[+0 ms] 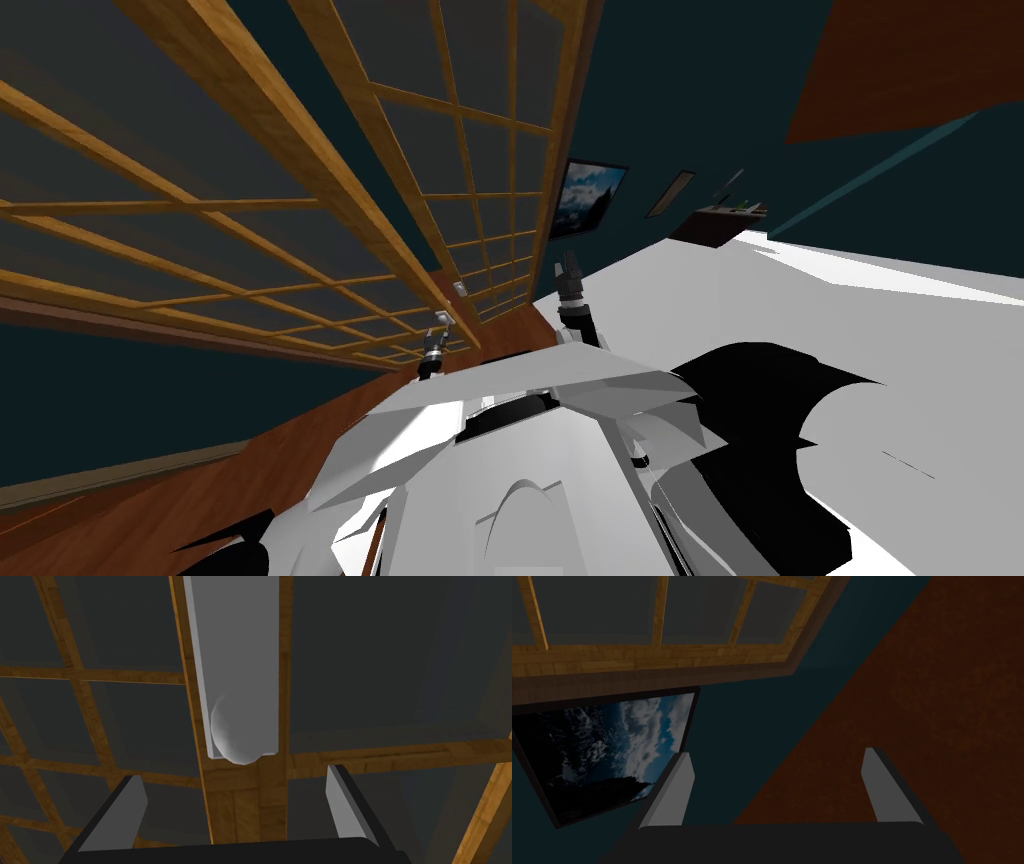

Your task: Pull the door open

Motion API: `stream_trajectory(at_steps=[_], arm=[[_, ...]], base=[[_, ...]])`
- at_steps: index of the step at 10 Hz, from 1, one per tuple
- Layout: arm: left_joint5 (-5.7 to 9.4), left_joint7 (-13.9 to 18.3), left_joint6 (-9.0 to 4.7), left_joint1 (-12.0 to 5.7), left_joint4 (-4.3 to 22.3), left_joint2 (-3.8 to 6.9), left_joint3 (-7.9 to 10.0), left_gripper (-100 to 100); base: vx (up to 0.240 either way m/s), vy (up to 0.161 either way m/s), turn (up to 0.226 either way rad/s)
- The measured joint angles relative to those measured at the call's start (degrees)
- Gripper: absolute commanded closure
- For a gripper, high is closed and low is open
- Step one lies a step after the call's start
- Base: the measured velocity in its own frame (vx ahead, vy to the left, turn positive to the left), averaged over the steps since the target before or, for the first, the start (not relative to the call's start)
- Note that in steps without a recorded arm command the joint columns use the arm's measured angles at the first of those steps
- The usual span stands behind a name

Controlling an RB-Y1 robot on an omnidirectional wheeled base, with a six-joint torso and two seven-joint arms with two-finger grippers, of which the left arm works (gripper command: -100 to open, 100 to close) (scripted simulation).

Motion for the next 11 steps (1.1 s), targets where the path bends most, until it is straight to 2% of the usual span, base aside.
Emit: stream_trajectory(at_steps=[2, 3, 4, 9, 11], arm=[[0.39, 0.53, 0.41, 0.13, -0.48, 0.62, 0.53, -100], [0.57, 0.57, 0.19, -0.09, 0.09, 0.82, 0.78, -100], [0.59, 0.52, 0.01, -0.07, 0.18, 0.8, 0.79, 100], [0.52, 0.53, 0.28, -0.13, 0.11, 0.83, 0.72, 100], [0.97, 1.33, 0.41, 0.1, -0.12, 0.96, 0.62, 100]], base=[[0.185, -0.003, -0.057], [0.061, -0.003, 0.009], [-0.01, -0.003, -0.008], [-0.009, 0.003, -0.004], [-0.036, 0.022, -0.097]])
